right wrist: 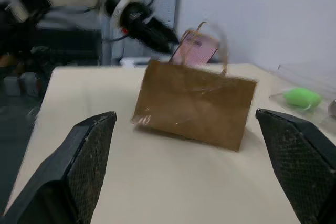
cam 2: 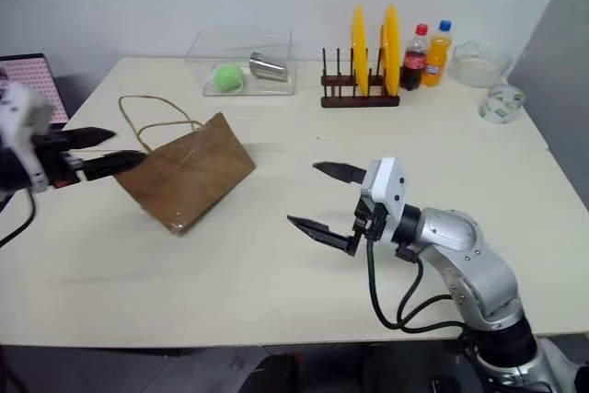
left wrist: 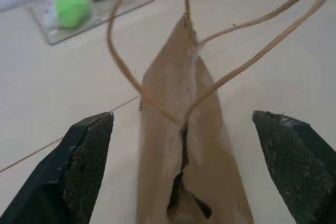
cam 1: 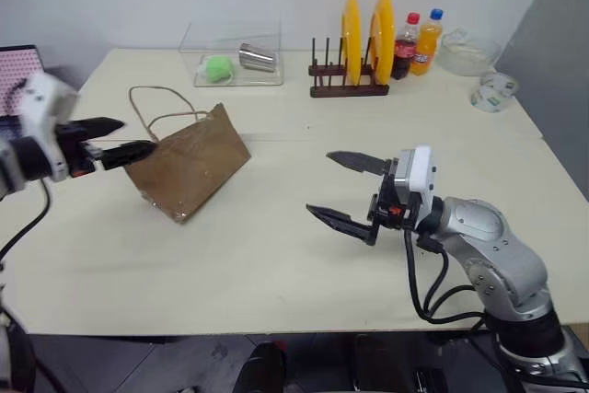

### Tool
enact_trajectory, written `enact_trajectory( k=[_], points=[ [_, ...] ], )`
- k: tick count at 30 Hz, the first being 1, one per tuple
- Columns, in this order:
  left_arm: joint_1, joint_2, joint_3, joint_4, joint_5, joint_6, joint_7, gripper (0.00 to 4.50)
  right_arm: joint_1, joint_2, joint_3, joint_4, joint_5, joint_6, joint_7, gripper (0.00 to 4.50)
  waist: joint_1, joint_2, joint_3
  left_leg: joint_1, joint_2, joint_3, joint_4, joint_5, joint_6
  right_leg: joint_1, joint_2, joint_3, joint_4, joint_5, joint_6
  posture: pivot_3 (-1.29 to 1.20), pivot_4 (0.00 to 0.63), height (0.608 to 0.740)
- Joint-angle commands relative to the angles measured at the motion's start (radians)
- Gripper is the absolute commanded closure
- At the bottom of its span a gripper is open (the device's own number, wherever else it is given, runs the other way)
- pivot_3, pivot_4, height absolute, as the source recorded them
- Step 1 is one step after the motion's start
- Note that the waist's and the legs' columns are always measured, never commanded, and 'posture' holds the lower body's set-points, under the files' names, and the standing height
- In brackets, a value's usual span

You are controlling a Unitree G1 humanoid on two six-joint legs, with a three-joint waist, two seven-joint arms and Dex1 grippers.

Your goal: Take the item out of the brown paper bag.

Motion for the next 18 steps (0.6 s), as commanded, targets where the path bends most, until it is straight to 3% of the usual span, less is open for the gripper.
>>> enact_trajectory(
  k=[1, 8, 16, 18],
  points=[
    [-0.135, 0.032, -0.109, 0.150, 0.105, -0.068, -0.132, 0.03, -0.050, -0.021, 0.000, -0.046, 0.037, 0.043, 0.034, 0.00, -0.006, 0.000, 0.000, 0.000, 0.000, 0.000, 0.000, 0.000, 0.000, 0.000, 0.000, 0.000, 0.000, 0.000, 0.000, 0.00, 0.150, 0.740],
    [-0.293, 0.001, -0.236, 0.400, 0.268, -0.195, -0.235, 0.03, -0.057, -0.047, 0.012, -0.046, 0.020, 0.046, 0.070, 0.00, -0.018, -0.001, 0.000, 0.000, 0.001, 0.001, 0.000, 0.000, 0.000, -0.001, 0.001, 0.001, 0.000, 0.000, 0.000, 0.00, 0.150, 0.740],
    [-0.365, -0.068, -0.255, 0.538, 0.353, -0.273, -0.243, 0.03, -0.033, -0.064, 0.014, -0.071, 0.015, 0.050, 0.074, 0.00, -0.016, -0.002, 0.001, -0.001, 0.001, 0.000, 0.000, 0.000, 0.000, 0.000, 0.000, 0.000, 0.000, 0.000, 0.000, 0.00, 0.150, 0.740],
    [-0.380, -0.091, -0.248, 0.568, 0.364, -0.293, -0.225, 0.43, -0.036, -0.067, 0.011, -0.075, 0.019, 0.055, 0.072, 0.00, -0.015, -0.002, 0.001, -0.001, 0.001, 0.000, 0.001, 0.000, 0.000, -0.001, 0.000, 0.000, 0.000, 0.000, 0.000, 0.00, 0.150, 0.740]
  ],
)
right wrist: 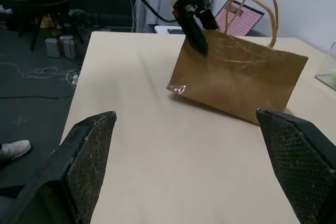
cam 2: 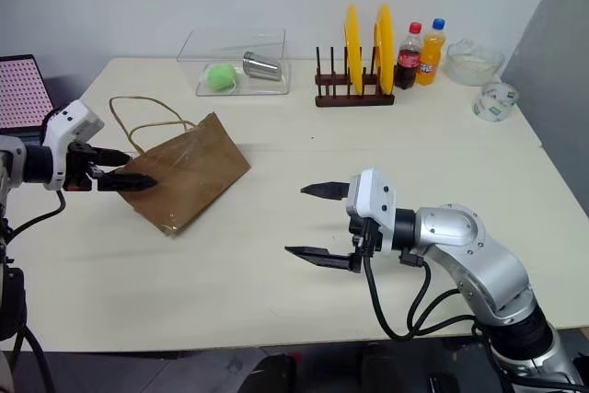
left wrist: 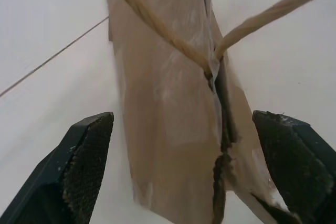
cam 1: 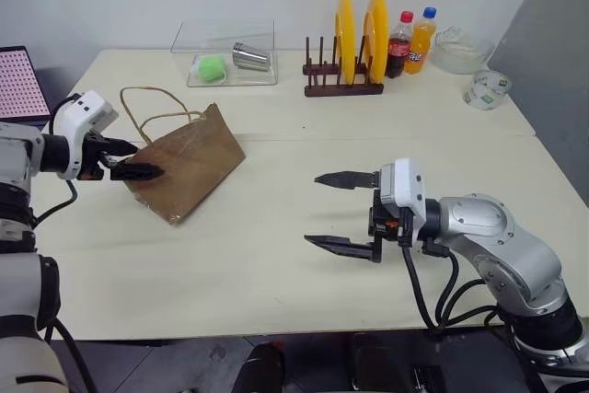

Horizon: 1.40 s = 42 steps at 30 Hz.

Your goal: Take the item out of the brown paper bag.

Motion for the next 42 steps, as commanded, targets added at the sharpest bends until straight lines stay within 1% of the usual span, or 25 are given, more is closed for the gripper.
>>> enact_trajectory(
  k=[1, 5, 10, 13, 14, 18, 21, 26, 29, 33, 37, 39, 42],
  points=[
    [-0.050, -0.017, 0.018, 0.042, 0.025, -0.042, 0.027, 0.66, -0.010, -0.007, -0.016, -0.044, 0.009, 0.002, -0.002, 0.00, 0.001, 0.000, 0.000, 0.000, 0.000, 0.000, 0.000, 0.000, 0.000, 0.000, 0.000, 0.000, 0.000, 0.000, 0.000, 0.00, 0.150, 0.740],
    [-0.081, -0.060, 0.004, 0.101, 0.057, -0.073, 0.039, 1.88, -0.015, -0.017, -0.016, -0.054, 0.013, 0.021, -0.003, 0.00, 0.001, 0.000, 0.000, 0.000, 0.000, 0.000, 0.000, 0.000, 0.000, 0.000, 0.000, 0.000, 0.000, 0.000, 0.000, 0.00, 0.150, 0.740],
    [-0.097, -0.081, -0.003, 0.148, 0.096, -0.122, 0.033, 3.50, -0.021, -0.024, -0.022, -0.063, 0.017, 0.040, -0.010, 0.00, 0.001, 0.000, 0.000, 0.000, 0.000, 0.000, 0.000, 0.000, 0.000, 0.000, 0.000, 0.000, 0.000, 0.000, 0.000, 0.00, 0.150, 0.740],
    [-0.116, -0.089, 0.007, 0.163, 0.102, -0.156, 0.031, 4.36, -0.017, -0.025, -0.029, -0.072, 0.018, 0.051, -0.019, 0.00, 0.001, 0.000, 0.000, 0.000, 0.000, 0.000, 0.000, 0.000, 0.000, 0.000, 0.000, 0.000, 0.000, 0.000, 0.000, 0.00, 0.150, 0.740],
    [-0.129, -0.093, 0.010, 0.164, 0.101, -0.165, 0.024, 4.47, -0.012, -0.026, -0.034, -0.076, 0.020, 0.056, -0.026, 0.00, 0.001, 0.000, 0.000, 0.000, 0.000, 0.000, 0.000, 0.000, 0.000, 0.000, 0.000, 0.000, 0.000, 0.000, 0.000, 0.00, 0.150, 0.740],
    [-0.186, -0.108, 0.025, 0.172, 0.099, -0.227, 0.010, 4.47, 0.028, -0.034, -0.064, -0.109, 0.026, 0.075, -0.060, 0.00, 0.007, -0.001, 0.001, -0.001, -0.001, -0.002, 0.001, 0.000, 0.000, 0.000, 0.000, -0.001, 0.000, 0.000, 0.000, 0.00, 0.150, 0.740],
    [-0.233, -0.123, 0.028, 0.179, 0.100, -0.295, -0.008, 4.47, 0.089, -0.040, -0.103, -0.153, 0.030, 0.089, -0.103, 0.00, 0.009, -0.003, 0.001, -0.005, -0.001, -0.003, 0.002, 0.000, 0.000, -0.001, -0.001, -0.004, 0.000, 0.000, 0.000, 0.00, 0.150, 0.740],
    [-0.302, -0.176, 0.007, 0.200, 0.123, -0.427, -0.024, 4.47, 0.220, -0.038, -0.160, -0.235, -0.028, 0.054, -0.195, 0.00, 0.008, -0.003, 0.001, -0.015, -0.002, -0.003, 0.006, 0.000, 0.000, -0.011, -0.001, -0.003, 0.003, 0.000, 0.000, 0.00, 0.150, 0.740],
    [-0.341, -0.275, -0.006, 0.238, 0.151, -0.546, 0.022, 4.47, 0.323, 0.015, -0.186, -0.286, -0.117, -0.027, -0.301, 0.00, 0.012, -0.003, 0.001, -0.015, -0.003, -0.003, 0.007, 0.000, 0.000, -0.012, -0.002, -0.003, 0.004, 0.000, 0.000, 0.00, 0.150, 0.740],
    [-0.357, -0.372, -0.016, 0.274, 0.186, -0.660, 0.050, 4.47, 0.499, 0.047, -0.188, -0.408, -0.183, -0.074, -0.370, 0.00, 0.011, -0.004, 0.001, -0.017, -0.005, -0.003, 0.011, 0.000, 0.000, -0.012, -0.003, -0.002, 0.005, 0.000, 0.001, 0.00, 0.150, 0.740],
    [-0.391, -0.495, -0.044, 0.321, 0.239, -0.742, 0.093, 4.47, 0.648, 0.119, -0.127, -0.464, -0.329, -0.214, -0.518, 0.00, 0.005, -0.004, 0.001, -0.017, -0.007, -0.002, 0.013, 0.000, 0.000, -0.014, -0.003, 0.000, 0.008, 0.001, 0.001, 0.00, 0.150, 0.740],
    [-0.410, -0.536, -0.050, 0.334, 0.256, -0.753, 0.101, 4.47, 0.720, 0.130, -0.097, -0.464, -0.382, -0.296, -0.555, 0.00, 0.001, -0.004, 0.001, -0.017, -0.008, -0.002, 0.015, 0.000, 0.000, -0.015, -0.004, 0.002, 0.011, 0.001, 0.001, 0.00, 0.150, 0.740],
    [-0.442, -0.613, -0.081, 0.357, 0.308, -0.769, 0.147, 4.47, 0.800, 0.171, -0.020, -0.464, -0.512, -0.359, -0.632, 0.00, 0.000, -0.005, 0.001, -0.016, -0.008, -0.002, 0.016, 0.000, 0.001, -0.015, -0.003, 0.003, 0.014, 0.000, 0.002, 0.00, 0.150, 0.740]
  ],
)
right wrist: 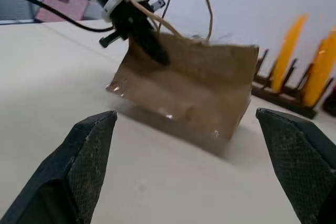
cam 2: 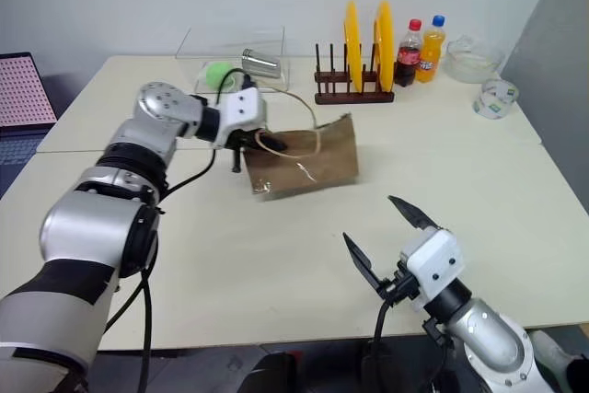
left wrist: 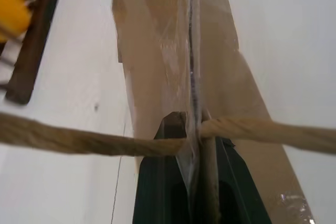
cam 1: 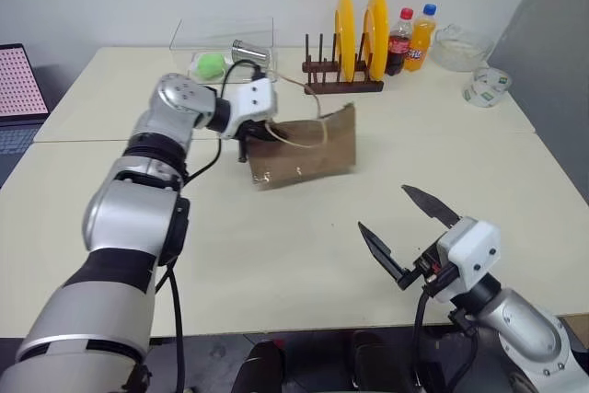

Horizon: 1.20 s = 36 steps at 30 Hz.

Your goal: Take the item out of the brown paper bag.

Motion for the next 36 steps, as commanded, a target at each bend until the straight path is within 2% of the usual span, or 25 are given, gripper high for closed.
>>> enact_trajectory(
  k=[1, 8, 17, 18, 20, 23, 31, 36],
  points=[
    [-0.073, -0.049, -0.016, 0.003, 0.035, -0.029, 0.058, 4.47, 0.066, 0.047, 0.079, -0.087, -0.137, -0.104, -0.084, 0.00, 0.000, 0.000, 0.000, 0.001, 0.000, 0.000, 0.000, 0.000, 0.000, 0.000, 0.000, 0.000, 0.001, 0.000, 0.000, 0.00, 0.150, 0.740],
    [-0.106, -0.164, -0.060, 0.027, 0.121, -0.010, 0.146, 4.47, 0.219, 0.218, 0.197, -0.087, -0.383, -0.206, -0.128, 0.00, -0.001, 0.000, 0.000, 0.001, 0.000, 0.000, 0.000, 0.000, 0.000, 0.000, 0.000, 0.001, 0.002, -0.001, 0.002, 0.00, 0.150, 0.740],
    [-0.086, -0.223, -0.075, 0.040, 0.176, 0.012, 0.240, 4.47, 0.333, 0.419, 0.227, -0.087, -0.544, -0.289, -0.025, 0.00, 0.009, 0.000, 0.000, 0.001, 0.000, -0.001, 0.000, 0.000, 0.000, 0.000, 0.000, 0.000, 0.002, -0.003, 0.004, 0.00, 0.150, 0.740],
    [-0.085, -0.223, -0.071, 0.040, 0.174, 0.014, 0.242, 3.99, 0.331, 0.440, 0.224, -0.087, -0.552, -0.287, -0.008, 0.00, 0.009, 0.000, 0.000, 0.001, 0.000, -0.001, 0.000, 0.000, 0.000, 0.000, 0.000, 0.000, 0.002, -0.003, 0.004, 0.00, 0.150, 0.740],
    [-0.084, -0.217, -0.057, 0.038, 0.160, 0.001, 0.235, 3.54, 0.318, 0.464, 0.202, -0.087, -0.555, -0.278, 0.028, 0.00, 0.009, 0.000, 0.000, 0.001, 0.000, -0.001, 0.000, 0.000, 0.000, 0.001, 0.000, 0.000, 0.002, -0.003, 0.004, 0.00, 0.150, 0.740],
    [-0.091, -0.198, -0.013, 0.034, 0.114, -0.003, 0.192, 2.69, 0.283, 0.482, 0.160, -0.087, -0.544, -0.258, 0.072, 0.00, 0.008, 0.000, 0.000, 0.002, 0.000, -0.001, 0.000, 0.000, 0.000, 0.001, 0.000, 0.000, 0.003, -0.003, 0.003, 0.00, 0.150, 0.740],
    [-0.105, -0.113, 0.092, 0.018, 0.017, 0.024, 0.033, 2.69, 0.141, 0.447, 0.004, -0.087, -0.446, -0.170, 0.181, 0.00, -0.001, -0.001, -0.001, 0.001, 0.000, -0.001, -0.001, 0.000, 0.000, 0.000, 0.000, 0.000, 0.001, -0.001, 0.001, 0.00, 0.150, 0.740],
    [-0.084, -0.060, 0.135, 0.001, -0.033, 0.034, -0.065, 2.69, 0.000, 0.351, -0.121, -0.087, -0.327, -0.054, 0.238, 0.00, -0.025, -0.016, -0.005, -0.001, 0.000, -0.001, -0.003, 0.000, -0.001, 0.001, 0.000, 0.000, -0.010, -0.001, 0.001, 0.00, 0.150, 0.740]
  ],
)
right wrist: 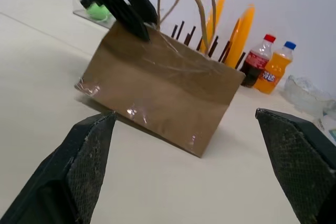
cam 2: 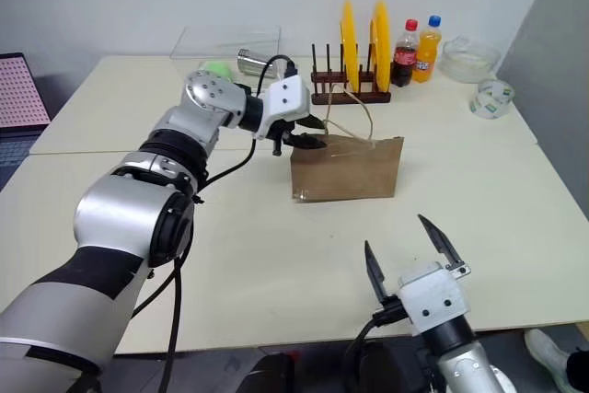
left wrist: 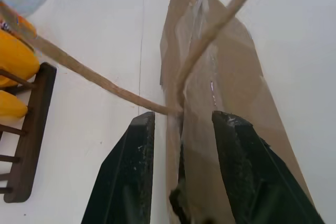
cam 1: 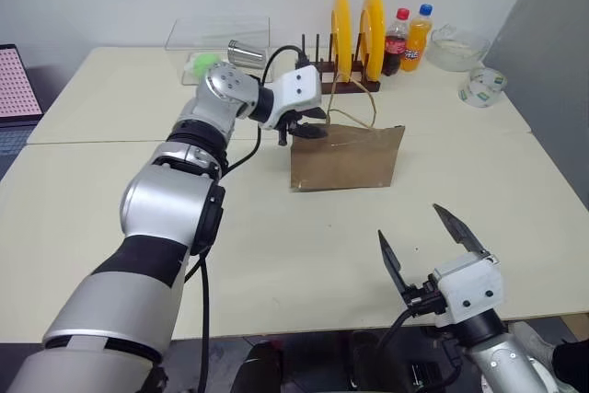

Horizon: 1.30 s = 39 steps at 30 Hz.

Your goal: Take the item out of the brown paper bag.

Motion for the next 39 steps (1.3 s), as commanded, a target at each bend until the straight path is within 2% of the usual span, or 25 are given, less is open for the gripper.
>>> enact_trajectory(
  k=[1, 2, 5, 9, 12, 15, 18, 22, 26, 27, 29, 36, 39],
  points=[
    [-0.005, 0.034, 0.041, -0.047, -0.056, 0.011, -0.065, 2.69, -0.191, -0.071, -0.100, -0.086, 0.107, 0.079, 0.039, 0.00, -0.005, -0.008, -0.002, 0.000, 0.000, 0.000, -0.001, 0.000, 0.000, 0.000, 0.000, 0.000, -0.003, 0.000, 0.000, 0.00, 0.150, 0.740],
    [-0.002, 0.041, 0.046, -0.049, -0.062, 0.015, -0.073, 2.69, -0.226, -0.090, -0.113, -0.086, 0.124, 0.114, 0.044, 0.00, -0.008, -0.012, -0.002, -0.001, 0.000, 0.000, -0.001, 0.000, 0.000, 0.000, 0.000, 0.000, -0.004, 0.001, 0.001, 0.00, 0.150, 0.740],
    [0.033, 0.074, 0.078, -0.083, -0.118, 0.039, -0.148, 2.69, -0.303, -0.201, -0.211, -0.086, 0.267, 0.188, 0.099, 0.00, 0.002, -0.003, -0.003, -0.001, -0.005, 0.001, 0.003, -0.005, -0.001, -0.001, -0.007, -0.001, -0.004, 0.001, 0.002, 0.00, 0.150, 0.740],
    [0.076, 0.112, 0.099, -0.130, -0.168, 0.086, -0.213, 2.69, -0.436, -0.325, -0.270, -0.086, 0.470, 0.336, 0.124, 0.00, 0.005, -0.002, -0.002, 0.000, -0.004, 0.001, 0.003, -0.005, -0.001, -0.001, -0.006, -0.004, 0.001, 0.000, 0.003, 0.00, 0.150, 0.740],
    [0.143, 0.147, 0.120, -0.204, -0.216, 0.137, -0.244, 2.69, -0.518, -0.429, -0.349, -0.086, 0.637, 0.442, 0.132, 0.00, 0.008, -0.001, -0.002, 0.003, -0.004, 0.002, 0.006, -0.006, 0.004, 0.001, -0.007, -0.002, 0.010, 0.000, 0.003, 0.00, 0.150, 0.740],
    [0.225, 0.175, 0.135, -0.322, -0.260, 0.194, -0.245, 2.69, -0.560, -0.499, -0.421, -0.082, 0.741, 0.516, 0.121, 0.00, 0.009, -0.001, -0.002, 0.009, -0.003, 0.002, 0.007, -0.006, 0.005, 0.006, -0.006, -0.002, 0.014, 0.001, 0.003, 0.00, 0.150, 0.740],
    [0.366, 0.197, 0.159, -0.571, -0.327, 0.323, -0.207, 2.69, -0.572, -0.550, -0.491, -0.050, 0.824, 0.570, 0.103, 0.00, 0.008, 0.001, -0.003, 0.013, -0.002, 0.001, 0.007, -0.006, 0.005, 0.009, -0.004, -0.002, 0.013, 0.000, 0.003, 0.00, 0.150, 0.740],
    [0.657, 0.204, 0.205, -1.112, -0.448, 0.608, -0.066, 2.69, -0.628, -0.587, -0.561, 0.039, 0.916, 0.624, 0.064, 0.00, 0.004, 0.001, -0.003, 0.013, -0.001, 0.001, 0.006, -0.006, 0.005, 0.009, -0.004, 0.001, 0.013, 0.001, 0.003, 0.00, 0.150, 0.740],
    [0.924, 0.193, 0.247, -1.557, -0.556, 0.867, 0.119, 2.69, -0.656, -0.679, -0.540, 0.158, 0.892, 0.575, 0.125, 0.00, 0.012, 0.001, -0.003, 0.014, -0.001, 0.002, 0.006, -0.006, 0.005, 0.010, -0.006, 0.002, 0.012, 0.001, 0.003, 0.00, 0.150, 0.740],
    [0.977, 0.193, 0.251, -1.630, -0.578, 0.906, 0.150, 2.42, -0.668, -0.691, -0.529, 0.186, 0.888, 0.558, 0.135, 0.00, 0.013, 0.002, -0.003, 0.015, -0.001, 0.002, 0.006, -0.006, 0.005, 0.011, -0.006, 0.002, 0.012, 0.001, 0.003, 0.00, 0.150, 0.740],
    [1.063, 0.191, 0.256, -1.733, -0.606, 0.950, 0.210, 2.15, -0.693, -0.704, -0.509, 0.234, 0.882, 0.532, 0.139, 0.00, 0.019, 0.003, -0.004, 0.020, -0.001, 0.004, 0.005, -0.006, 0.005, 0.015, -0.006, 0.002, 0.010, 0.000, 0.003, 0.00, 0.150, 0.740],
    [1.179, 0.176, 0.258, -1.874, -0.648, 0.973, 0.375, 0.04, -0.802, -0.761, -0.372, 0.421, 0.789, 0.424, 0.193, 0.00, 0.037, 0.004, -0.005, 0.021, -0.002, 0.006, 0.005, -0.006, 0.005, 0.017, -0.005, 0.002, 0.008, 0.001, 0.003, 0.00, 0.150, 0.740],
    [1.187, 0.193, 0.248, -1.878, -0.658, 0.960, 0.391, 0.02, -0.892, -0.772, -0.297, 0.527, 0.735, 0.416, 0.193, 0.00, 0.037, 0.004, -0.005, 0.021, -0.001, 0.006, 0.004, -0.006, 0.005, 0.017, -0.005, 0.002, 0.006, 0.001, 0.003, 0.00, 0.150, 0.740]
  ],
)
